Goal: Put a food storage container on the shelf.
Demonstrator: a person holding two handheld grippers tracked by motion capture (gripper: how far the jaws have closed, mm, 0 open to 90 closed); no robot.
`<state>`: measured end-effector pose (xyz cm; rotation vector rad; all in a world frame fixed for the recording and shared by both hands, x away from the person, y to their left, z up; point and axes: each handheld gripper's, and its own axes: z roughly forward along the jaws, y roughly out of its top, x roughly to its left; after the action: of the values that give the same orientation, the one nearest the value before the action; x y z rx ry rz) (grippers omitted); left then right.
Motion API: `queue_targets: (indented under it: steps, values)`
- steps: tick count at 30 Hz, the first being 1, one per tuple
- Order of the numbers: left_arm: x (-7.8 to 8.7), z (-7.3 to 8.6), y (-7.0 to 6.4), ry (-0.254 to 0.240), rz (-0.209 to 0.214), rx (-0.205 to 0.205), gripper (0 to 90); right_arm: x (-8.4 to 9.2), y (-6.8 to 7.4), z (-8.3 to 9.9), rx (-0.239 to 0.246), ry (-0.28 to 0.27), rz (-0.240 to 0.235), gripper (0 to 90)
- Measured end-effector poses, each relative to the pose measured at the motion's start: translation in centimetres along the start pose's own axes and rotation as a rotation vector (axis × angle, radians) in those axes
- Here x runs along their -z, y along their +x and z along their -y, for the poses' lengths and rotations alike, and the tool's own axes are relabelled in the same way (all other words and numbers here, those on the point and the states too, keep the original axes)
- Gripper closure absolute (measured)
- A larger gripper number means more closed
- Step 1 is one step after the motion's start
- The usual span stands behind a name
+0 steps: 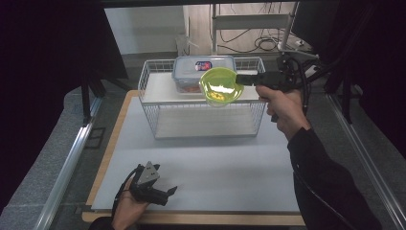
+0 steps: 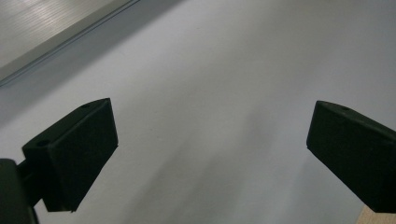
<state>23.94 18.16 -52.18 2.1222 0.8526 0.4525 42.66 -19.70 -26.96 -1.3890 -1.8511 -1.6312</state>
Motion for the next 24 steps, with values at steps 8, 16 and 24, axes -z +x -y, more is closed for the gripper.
queue_targets:
  steps: [8,16,24]
  values:
    - [0.0,0.0,0.0,-0.001,0.008,0.001,1.9,-1.1,1.0,-2.7,-0.004,-0.053,0.032,81.7]
    - [-0.1,0.0,-0.1,-0.006,0.019,0.002,1.9,-4.5,1.3,-5.6,-0.037,-0.107,0.127,81.7]
    - [0.0,0.0,-0.1,-0.01,0.028,0.002,2.0,-7.4,0.9,-7.2,-0.077,-0.13,0.19,81.5]
